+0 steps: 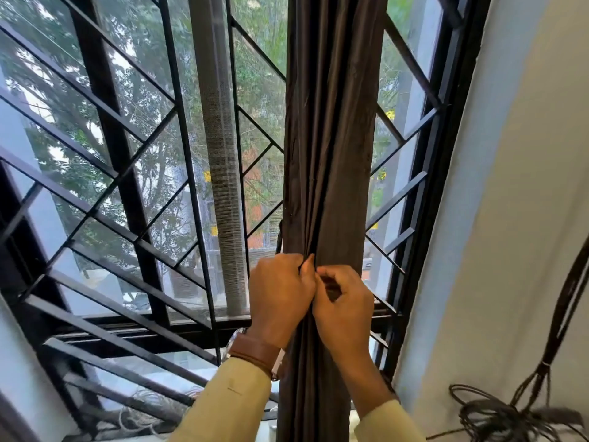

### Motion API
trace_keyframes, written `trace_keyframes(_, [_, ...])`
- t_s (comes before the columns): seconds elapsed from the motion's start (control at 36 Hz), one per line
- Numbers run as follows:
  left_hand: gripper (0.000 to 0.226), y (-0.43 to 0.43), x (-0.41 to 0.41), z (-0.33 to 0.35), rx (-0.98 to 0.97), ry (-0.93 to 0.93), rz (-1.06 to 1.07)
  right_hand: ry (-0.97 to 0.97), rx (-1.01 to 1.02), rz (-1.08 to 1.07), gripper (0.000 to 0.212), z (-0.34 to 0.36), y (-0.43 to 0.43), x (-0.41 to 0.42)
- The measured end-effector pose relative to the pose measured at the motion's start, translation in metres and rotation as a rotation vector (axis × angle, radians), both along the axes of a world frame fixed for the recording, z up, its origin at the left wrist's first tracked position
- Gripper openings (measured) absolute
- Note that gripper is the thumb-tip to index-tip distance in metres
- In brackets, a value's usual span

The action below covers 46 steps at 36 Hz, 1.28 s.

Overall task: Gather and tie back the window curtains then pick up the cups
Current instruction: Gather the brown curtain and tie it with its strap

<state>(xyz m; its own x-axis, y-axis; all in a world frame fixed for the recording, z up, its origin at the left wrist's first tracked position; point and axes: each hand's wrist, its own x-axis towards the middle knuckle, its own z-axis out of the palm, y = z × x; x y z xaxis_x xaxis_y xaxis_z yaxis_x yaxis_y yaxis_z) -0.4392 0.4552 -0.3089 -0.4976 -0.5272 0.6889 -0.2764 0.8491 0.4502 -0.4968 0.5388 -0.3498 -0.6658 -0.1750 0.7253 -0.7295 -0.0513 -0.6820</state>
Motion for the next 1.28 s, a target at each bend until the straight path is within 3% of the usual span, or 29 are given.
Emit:
trace_keyframes(0.83, [0.060, 0.005, 0.002, 0.000, 0.181, 0.123, -0.218, 0.076, 0.005, 0.058, 0.008, -0.006, -0.004, -0.003])
trace_keyframes(1.11, [0.057, -0.002, 0.006, 0.005, 0.125, 0.003, -0.125, 0.127, 0.093, 0.119, 0.006, -0.004, -0.003, -0.011])
trace_keyframes(1.22, [0.054, -0.004, 0.009, 0.006, 0.083, -0.071, -0.078, 0.040, 0.081, 0.102, 0.004, -0.002, 0.000, -0.022])
trace_keyframes(1.28, [0.052, -0.005, 0.011, 0.006, 0.068, -0.090, -0.057, -0.050, -0.003, 0.017, 0.014, 0.000, 0.002, -0.030])
